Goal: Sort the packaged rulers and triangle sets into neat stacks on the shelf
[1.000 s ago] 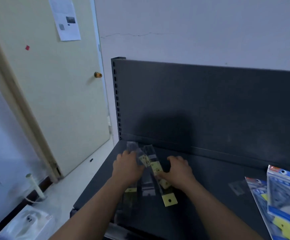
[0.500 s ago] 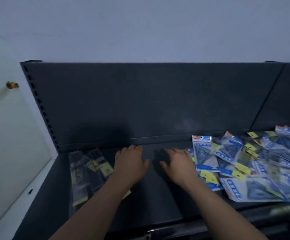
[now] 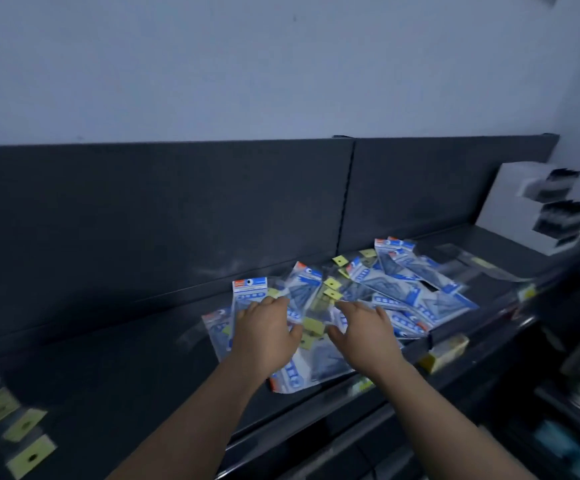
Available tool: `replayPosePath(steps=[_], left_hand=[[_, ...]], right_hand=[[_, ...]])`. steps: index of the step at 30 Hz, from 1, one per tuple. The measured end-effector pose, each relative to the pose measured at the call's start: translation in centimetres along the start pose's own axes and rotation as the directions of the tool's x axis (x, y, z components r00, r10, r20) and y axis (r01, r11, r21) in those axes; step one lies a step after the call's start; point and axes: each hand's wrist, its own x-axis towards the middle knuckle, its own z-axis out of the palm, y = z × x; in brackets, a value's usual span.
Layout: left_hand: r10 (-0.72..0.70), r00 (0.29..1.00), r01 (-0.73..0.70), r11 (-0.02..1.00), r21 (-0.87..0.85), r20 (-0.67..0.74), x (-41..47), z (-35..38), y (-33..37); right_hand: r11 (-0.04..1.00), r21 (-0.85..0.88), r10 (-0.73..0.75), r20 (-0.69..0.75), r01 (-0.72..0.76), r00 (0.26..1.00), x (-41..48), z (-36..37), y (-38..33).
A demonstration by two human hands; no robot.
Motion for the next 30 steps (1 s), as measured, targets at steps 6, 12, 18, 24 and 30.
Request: replayPosePath(steps=[6,12,18,24,30], left_hand=[[0.075,0.997,-0.073,0.993,-0.088,0.03,4.3,3.7,10.3],[0.134,0.989,-0.123,0.98,-0.157,0.066,7.8,7.9,18.6],[0.17,0.979,-0.151,0.976,-0.158,0.115,13.0,10.8,24.1],[0.196,0.972,-0.179,0.975,-0.132,0.13,20.1,14.0,28.4],[0.199,0.949,-0.186,0.98,-0.076,0.243,27.4,17.6,31.5]], right_hand=[[0.992,-0.006,0.125,-0.002,-0.125,0.992,0.1,-3.7,11.9],[0.976,-0.014,0.216,-0.027,-0.217,0.976,0.2,-5.5,21.7],[0.956,0.027,0.293,-0.036,-0.292,0.955,2.1,-7.1,28.7],[0.937,-0.016,0.347,-0.047,-0.348,0.937,7.3,-7.4,34.9],[0.92,0.002,0.391,-0.034,-0.391,0.92,13.4,-7.5,40.5]])
